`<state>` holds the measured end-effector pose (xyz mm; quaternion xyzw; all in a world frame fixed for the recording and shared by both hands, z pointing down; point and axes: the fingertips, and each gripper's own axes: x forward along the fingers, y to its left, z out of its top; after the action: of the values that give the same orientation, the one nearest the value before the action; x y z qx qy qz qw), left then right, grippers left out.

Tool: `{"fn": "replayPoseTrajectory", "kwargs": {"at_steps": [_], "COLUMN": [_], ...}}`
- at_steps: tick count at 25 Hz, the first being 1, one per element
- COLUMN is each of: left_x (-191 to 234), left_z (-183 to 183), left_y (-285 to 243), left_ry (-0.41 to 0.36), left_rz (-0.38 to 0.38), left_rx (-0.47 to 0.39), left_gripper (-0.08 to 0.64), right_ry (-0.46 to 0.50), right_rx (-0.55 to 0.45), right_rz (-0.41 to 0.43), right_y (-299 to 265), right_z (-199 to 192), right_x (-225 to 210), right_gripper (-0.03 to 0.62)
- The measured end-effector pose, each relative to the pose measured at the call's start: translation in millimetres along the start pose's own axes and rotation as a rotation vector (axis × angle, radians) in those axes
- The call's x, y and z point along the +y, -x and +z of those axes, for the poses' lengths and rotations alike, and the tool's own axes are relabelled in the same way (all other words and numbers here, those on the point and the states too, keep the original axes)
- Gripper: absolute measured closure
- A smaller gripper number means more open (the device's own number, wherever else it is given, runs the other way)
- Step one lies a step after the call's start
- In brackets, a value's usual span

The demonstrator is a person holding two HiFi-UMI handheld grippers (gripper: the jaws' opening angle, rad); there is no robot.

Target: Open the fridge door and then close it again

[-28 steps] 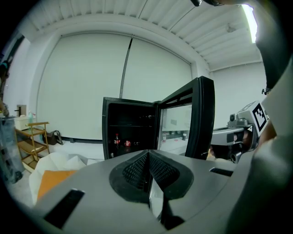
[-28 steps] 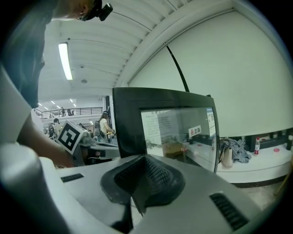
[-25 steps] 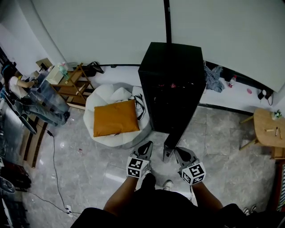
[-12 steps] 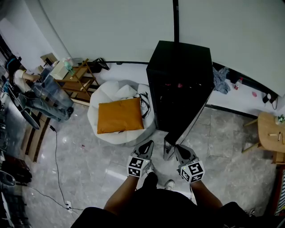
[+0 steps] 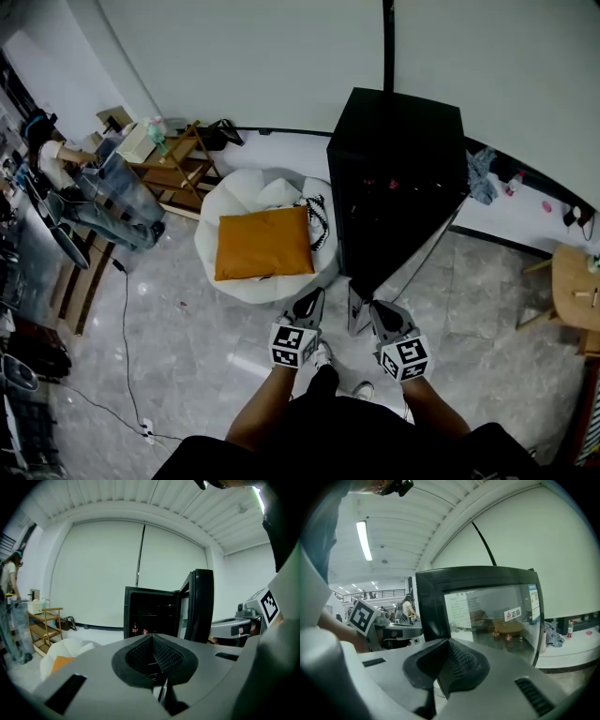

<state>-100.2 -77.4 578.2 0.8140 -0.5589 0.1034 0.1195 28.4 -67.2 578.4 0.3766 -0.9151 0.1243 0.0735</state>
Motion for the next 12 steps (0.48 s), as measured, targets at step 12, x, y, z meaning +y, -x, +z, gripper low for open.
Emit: {"fn": "replayPoseTrajectory", "kwargs": {"at_steps": [12], "left_x": [42.6], "left_z": [7.9], "left_y": [-4.2], "left_ry": [-0.001], "left_rz": [0.037], "left_rx": [0.0], "left_gripper": [0.538], "right_ry": [0.021], "right_rx": [-0.008], "right_rz": [0.029], "right_y": [-42.1], "right_z": [9.7], "right_x": [0.5], "right_gripper": [0.574]}}
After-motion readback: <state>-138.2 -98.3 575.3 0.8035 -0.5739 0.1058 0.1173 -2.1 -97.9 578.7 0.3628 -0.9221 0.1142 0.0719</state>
